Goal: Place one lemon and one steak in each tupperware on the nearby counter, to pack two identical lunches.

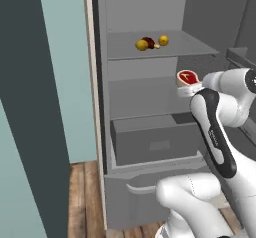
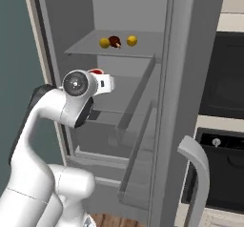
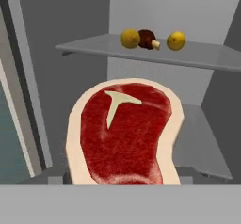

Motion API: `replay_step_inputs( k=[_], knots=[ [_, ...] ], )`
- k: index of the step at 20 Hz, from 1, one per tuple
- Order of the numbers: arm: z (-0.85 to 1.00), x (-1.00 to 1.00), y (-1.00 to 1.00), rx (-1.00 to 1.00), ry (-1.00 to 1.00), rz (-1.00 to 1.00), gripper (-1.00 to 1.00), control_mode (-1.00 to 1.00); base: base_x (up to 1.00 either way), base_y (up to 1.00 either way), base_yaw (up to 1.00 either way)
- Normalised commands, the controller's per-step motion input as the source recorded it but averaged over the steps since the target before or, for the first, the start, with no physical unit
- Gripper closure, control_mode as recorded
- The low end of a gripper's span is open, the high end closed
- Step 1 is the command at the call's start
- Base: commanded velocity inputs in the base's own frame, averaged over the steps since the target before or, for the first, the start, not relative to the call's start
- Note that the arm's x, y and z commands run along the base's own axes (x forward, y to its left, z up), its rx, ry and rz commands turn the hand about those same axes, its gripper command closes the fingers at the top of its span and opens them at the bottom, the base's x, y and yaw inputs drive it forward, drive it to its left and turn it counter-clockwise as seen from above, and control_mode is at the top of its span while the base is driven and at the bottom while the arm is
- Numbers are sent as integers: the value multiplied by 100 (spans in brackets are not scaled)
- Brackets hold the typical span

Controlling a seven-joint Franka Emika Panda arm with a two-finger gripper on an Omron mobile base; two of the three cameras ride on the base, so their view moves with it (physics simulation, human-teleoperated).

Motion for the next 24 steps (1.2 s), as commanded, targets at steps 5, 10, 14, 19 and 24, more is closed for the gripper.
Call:
replay_step_inputs(
  k=[5,10,14,19,24],
  knots=[
    [0,0,0,0,0,0,100,100,-100,22,2],
    [0,0,0,0,0,0,100,100,-100,6,0],
    [0,0,0,0,0,0,100,100,-97,0,0],
    [0,0,0,0,0,0,100,100,-32,0,15],
    [0,0,0,0,0,0,100,100,13,0,39]
  ],
)
